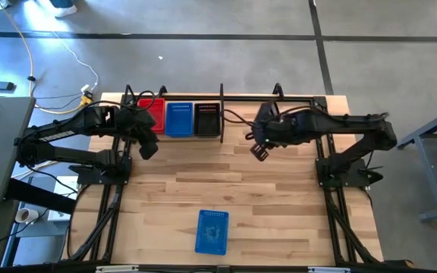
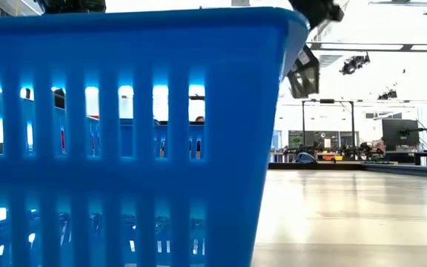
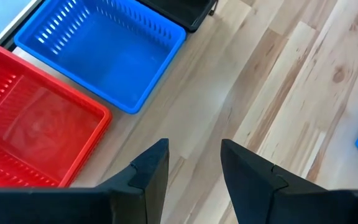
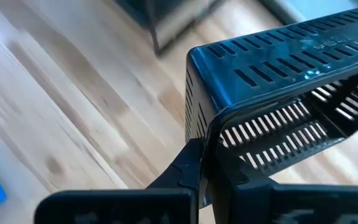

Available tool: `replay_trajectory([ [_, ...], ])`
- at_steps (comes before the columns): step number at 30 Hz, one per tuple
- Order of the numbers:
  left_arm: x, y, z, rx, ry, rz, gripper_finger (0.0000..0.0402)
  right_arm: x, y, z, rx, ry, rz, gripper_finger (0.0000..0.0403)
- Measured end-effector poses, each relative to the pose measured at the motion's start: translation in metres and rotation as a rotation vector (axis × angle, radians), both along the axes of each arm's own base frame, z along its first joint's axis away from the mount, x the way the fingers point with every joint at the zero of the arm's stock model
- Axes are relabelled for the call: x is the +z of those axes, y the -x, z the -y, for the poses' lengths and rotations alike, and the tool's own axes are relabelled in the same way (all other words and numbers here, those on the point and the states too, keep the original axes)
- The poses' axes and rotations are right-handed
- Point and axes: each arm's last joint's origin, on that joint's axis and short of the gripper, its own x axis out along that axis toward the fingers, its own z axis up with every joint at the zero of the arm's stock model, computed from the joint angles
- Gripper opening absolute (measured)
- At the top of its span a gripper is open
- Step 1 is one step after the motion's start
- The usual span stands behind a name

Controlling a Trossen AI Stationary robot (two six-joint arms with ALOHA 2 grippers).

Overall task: Stack baskets on shelf by color
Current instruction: Stack the black bin on the other black bin

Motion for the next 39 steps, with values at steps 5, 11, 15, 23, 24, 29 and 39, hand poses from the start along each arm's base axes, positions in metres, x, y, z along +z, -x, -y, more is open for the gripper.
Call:
replay_trajectory([
  [5,0.000,0.000,0.000,0.007,0.004,0.002,0.0138,0.032,-0.003,-0.014,0.022,0.094,0.143,0.0000],
  [11,0.000,0.000,0.000,0.007,0.004,0.002,0.0138,0.066,-0.013,-0.025,0.084,0.228,0.327,0.0000],
  [15,0.000,0.000,0.000,0.006,0.003,0.002,0.0138,0.082,-0.025,-0.026,0.151,0.310,0.377,0.0000],
  [23,0.000,0.000,0.000,0.007,-0.001,0.000,0.0138,0.098,-0.067,-0.006,0.284,0.467,0.314,0.0000],
  [24,0.000,0.000,0.000,0.008,-0.003,-0.001,0.0138,0.098,-0.073,-0.002,0.293,0.478,0.300,0.0000],
  [29,0.000,0.000,0.000,0.013,-0.011,-0.004,0.0138,0.089,-0.098,0.015,0.330,0.476,0.201,0.0000],
  [39,0.000,0.000,0.000,0.014,-0.013,-0.005,0.0138,0.042,-0.132,0.024,0.396,0.375,-0.040,0.0000],
])
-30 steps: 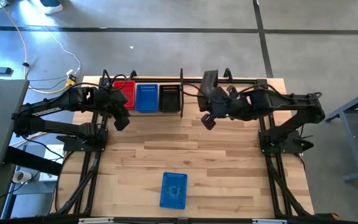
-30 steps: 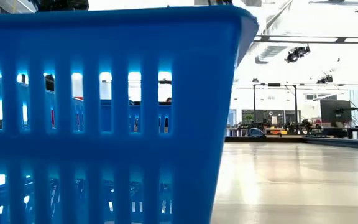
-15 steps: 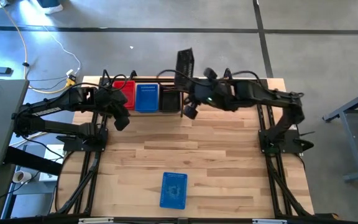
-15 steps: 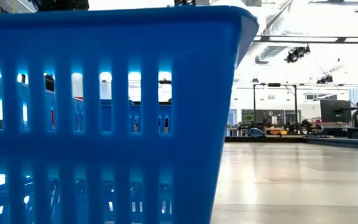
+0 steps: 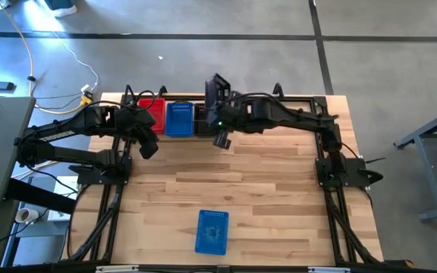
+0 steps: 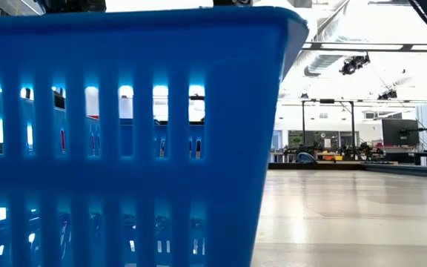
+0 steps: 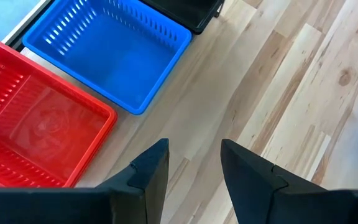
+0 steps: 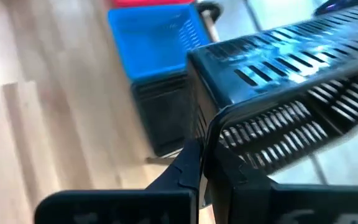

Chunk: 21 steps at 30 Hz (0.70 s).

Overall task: Stack baskets on shelf by color
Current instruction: Stack the black bin on the other black bin

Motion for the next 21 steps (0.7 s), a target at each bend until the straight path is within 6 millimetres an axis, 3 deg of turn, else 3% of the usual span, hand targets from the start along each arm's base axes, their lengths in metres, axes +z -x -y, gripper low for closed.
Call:
replay_trajectory([
  [4,0.000,0.000,0.000,0.001,0.000,0.000,0.0138,-0.013,-0.002,-0.011,0.000,-0.070,-0.021,0.0000],
  [15,0.000,0.000,0.000,0.002,0.001,0.001,0.0138,-0.016,-0.002,-0.069,0.121,-0.265,-0.004,0.0000],
  [21,0.000,0.000,0.000,0.043,0.023,0.015,0.0138,-0.038,-0.012,-0.093,0.155,-0.302,-0.069,0.0000],
])
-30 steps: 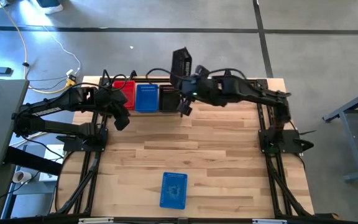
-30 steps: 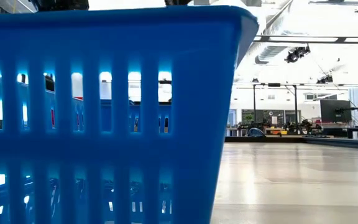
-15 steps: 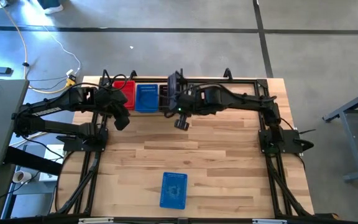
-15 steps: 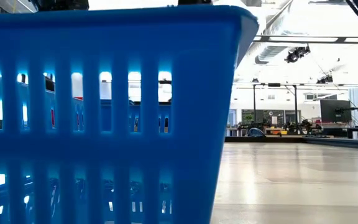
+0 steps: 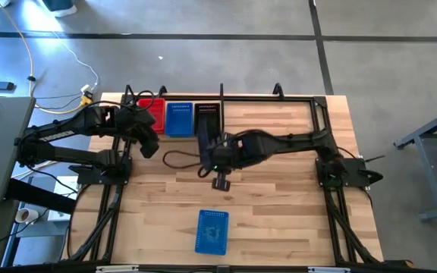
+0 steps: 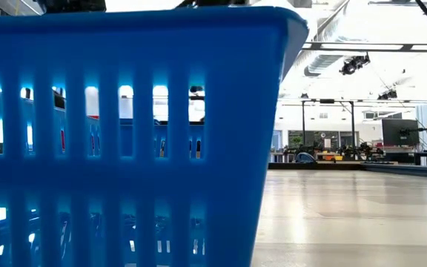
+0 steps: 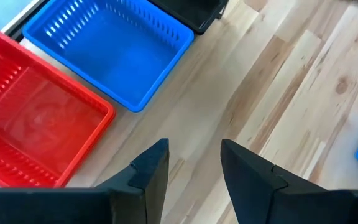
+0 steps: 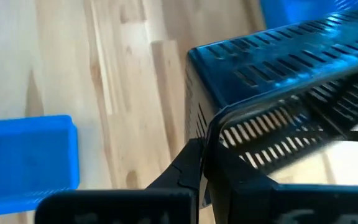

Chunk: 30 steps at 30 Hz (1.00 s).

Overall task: Stack baskets on shelf by color
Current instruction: Stack the black bin on the other black bin

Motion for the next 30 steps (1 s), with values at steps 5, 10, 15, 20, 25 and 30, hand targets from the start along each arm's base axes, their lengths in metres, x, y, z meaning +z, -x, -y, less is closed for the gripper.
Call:
replay_trajectory([
  [5,0.000,0.000,0.000,0.060,0.032,0.021,0.0138,-0.026,-0.013,-0.011,0.015,-0.014,-0.071,0.0000],
  [10,0.000,0.000,0.000,0.112,0.066,0.042,0.0138,-0.051,-0.025,-0.015,0.031,-0.079,-0.141,0.0000],
  [15,0.000,0.000,0.001,0.144,0.103,0.061,0.0138,-0.073,-0.033,-0.018,0.034,-0.083,-0.201,0.0000],
  [20,0.000,0.000,0.001,0.143,0.104,0.060,0.0138,-0.097,-0.040,-0.018,0.020,-0.105,-0.277,0.0000],
  [25,0.000,0.000,0.001,0.143,0.104,0.060,0.0138,-0.116,-0.046,-0.016,0.006,-0.098,-0.328,0.0000],
  [30,0.000,0.000,0.001,0.143,0.103,0.060,0.0138,-0.132,-0.050,-0.016,-0.009,-0.074,-0.365,0.0000],
])
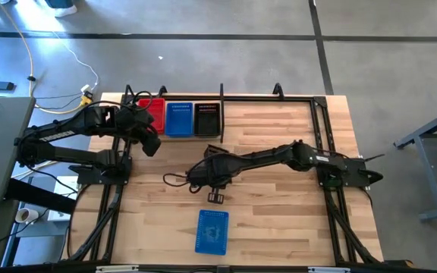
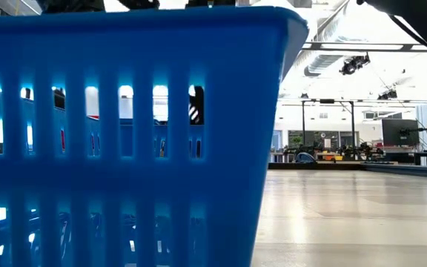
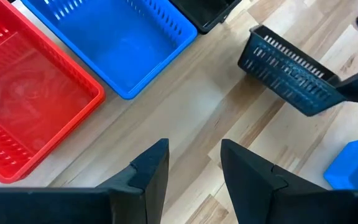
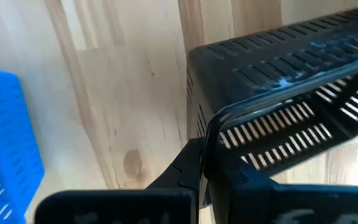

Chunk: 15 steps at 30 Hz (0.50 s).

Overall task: Stack baskets on shelf by color
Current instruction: Stack the black bin on the other black bin

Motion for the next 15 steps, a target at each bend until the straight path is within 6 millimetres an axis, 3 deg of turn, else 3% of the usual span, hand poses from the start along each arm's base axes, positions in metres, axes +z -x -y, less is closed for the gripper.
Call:
replay_trajectory([
  [15,0.0000,0.0000,0.0000,-0.006,-0.004,-0.003,0.0138,-0.0125,-0.0067,0.0059,0.016,-0.068,-0.005,0.0000],
])
